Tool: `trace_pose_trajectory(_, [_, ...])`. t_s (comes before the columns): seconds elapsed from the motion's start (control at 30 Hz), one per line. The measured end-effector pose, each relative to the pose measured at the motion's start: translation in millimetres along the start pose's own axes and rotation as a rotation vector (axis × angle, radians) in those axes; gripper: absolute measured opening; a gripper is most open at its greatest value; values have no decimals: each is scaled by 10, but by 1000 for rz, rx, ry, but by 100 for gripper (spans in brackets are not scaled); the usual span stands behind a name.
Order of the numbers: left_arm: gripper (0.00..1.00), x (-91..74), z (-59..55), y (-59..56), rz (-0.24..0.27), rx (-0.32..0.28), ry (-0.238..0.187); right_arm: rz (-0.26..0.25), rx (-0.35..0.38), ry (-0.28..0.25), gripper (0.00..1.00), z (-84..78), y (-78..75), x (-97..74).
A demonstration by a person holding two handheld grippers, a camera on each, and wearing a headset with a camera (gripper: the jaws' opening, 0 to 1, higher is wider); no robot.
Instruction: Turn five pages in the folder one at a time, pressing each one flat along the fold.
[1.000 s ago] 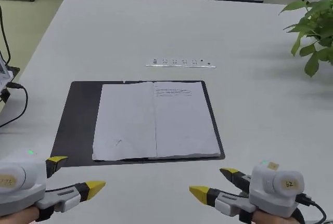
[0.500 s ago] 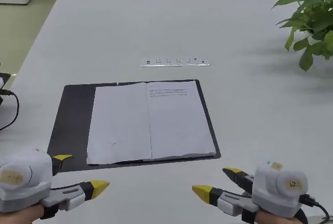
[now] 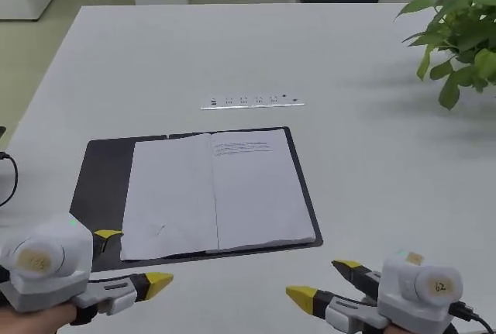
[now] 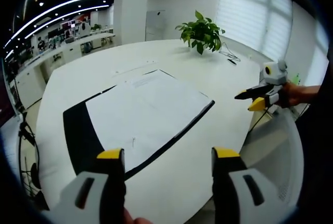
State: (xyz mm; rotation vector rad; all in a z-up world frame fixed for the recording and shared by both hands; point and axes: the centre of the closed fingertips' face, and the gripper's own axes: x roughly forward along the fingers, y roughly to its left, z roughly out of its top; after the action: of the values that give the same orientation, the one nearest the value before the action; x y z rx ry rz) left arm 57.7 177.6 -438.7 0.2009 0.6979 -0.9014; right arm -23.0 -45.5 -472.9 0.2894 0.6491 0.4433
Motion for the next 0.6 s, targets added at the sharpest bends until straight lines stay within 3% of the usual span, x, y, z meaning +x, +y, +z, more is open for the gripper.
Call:
trace_pose_trajectory(0.3, [66,187,146,-84,-27,34,11,21,10,-4,70,19,-61,-4])
trace_pose_trajectory(0.6, [65,404,289,-237,-61,75,20,44,-3,30,70,-35,-125,-8])
